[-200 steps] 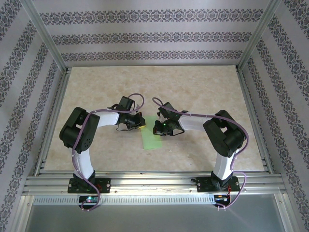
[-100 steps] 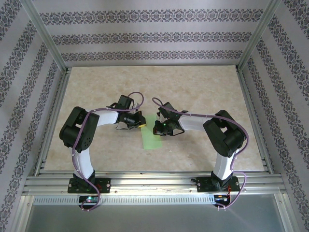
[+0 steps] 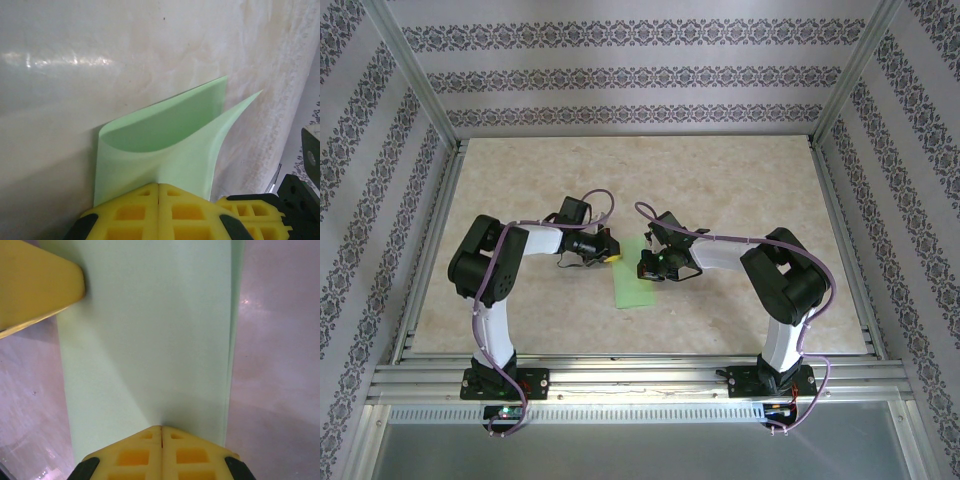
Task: Fold a paper plane with a square sheet of paper (pick it up from the middle)
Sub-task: First fold the square sheet of paper in half at the center of the table.
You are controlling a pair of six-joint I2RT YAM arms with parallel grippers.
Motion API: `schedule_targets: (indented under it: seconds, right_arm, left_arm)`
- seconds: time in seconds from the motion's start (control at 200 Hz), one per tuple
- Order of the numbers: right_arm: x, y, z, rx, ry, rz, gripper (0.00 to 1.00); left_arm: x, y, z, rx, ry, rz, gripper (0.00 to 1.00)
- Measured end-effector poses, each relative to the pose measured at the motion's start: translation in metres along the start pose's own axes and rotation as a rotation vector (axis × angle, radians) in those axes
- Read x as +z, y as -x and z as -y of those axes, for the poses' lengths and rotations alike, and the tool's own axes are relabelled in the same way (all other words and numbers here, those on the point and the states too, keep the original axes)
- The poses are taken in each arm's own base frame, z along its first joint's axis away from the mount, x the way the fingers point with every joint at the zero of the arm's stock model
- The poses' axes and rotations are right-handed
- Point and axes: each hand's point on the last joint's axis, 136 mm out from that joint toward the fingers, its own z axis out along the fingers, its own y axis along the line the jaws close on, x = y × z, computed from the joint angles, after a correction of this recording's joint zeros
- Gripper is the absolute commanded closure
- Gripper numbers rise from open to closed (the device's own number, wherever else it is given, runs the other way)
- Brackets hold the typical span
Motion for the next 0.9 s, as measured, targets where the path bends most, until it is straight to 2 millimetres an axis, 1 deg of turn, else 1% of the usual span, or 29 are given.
schedule_targets:
  seconds: [0.235,0.38,0.525,0.61,0.699,0.899]
  right_arm:
    - [0.000,0.000,0.000,-0.006,0.000,0.000,1.00]
    - [0.000,0.000,0.000,-0.013,0.000,0.000,1.00]
    - [0.000,0.000,0.000,-0.028,0.000,-0.002,1.00]
    - [0.000,0.000,0.000,-0.032,0.000,-0.002,1.00]
    - [0.000,0.000,0.000,-0.032,-0.001,-0.003,1.00]
    - [-0.001,0.000,0.001,-0.037,0.002,-0.008,1.00]
  left_arm:
    - [-0.006,0.010,-0.004,-0.013,-0.010,0.027,0.96]
    - [-0.008,0.014,0.000,-0.009,-0.020,0.031,0.96]
    - [-0.008,0.026,0.007,0.009,-0.026,0.052,0.96]
    - [-0.005,0.032,0.005,0.008,-0.012,0.064,0.96]
    - [-0.002,0.032,-0.001,-0.005,0.003,0.063,0.96]
    - [-0.001,0.032,-0.003,-0.017,0.006,0.065,0.96]
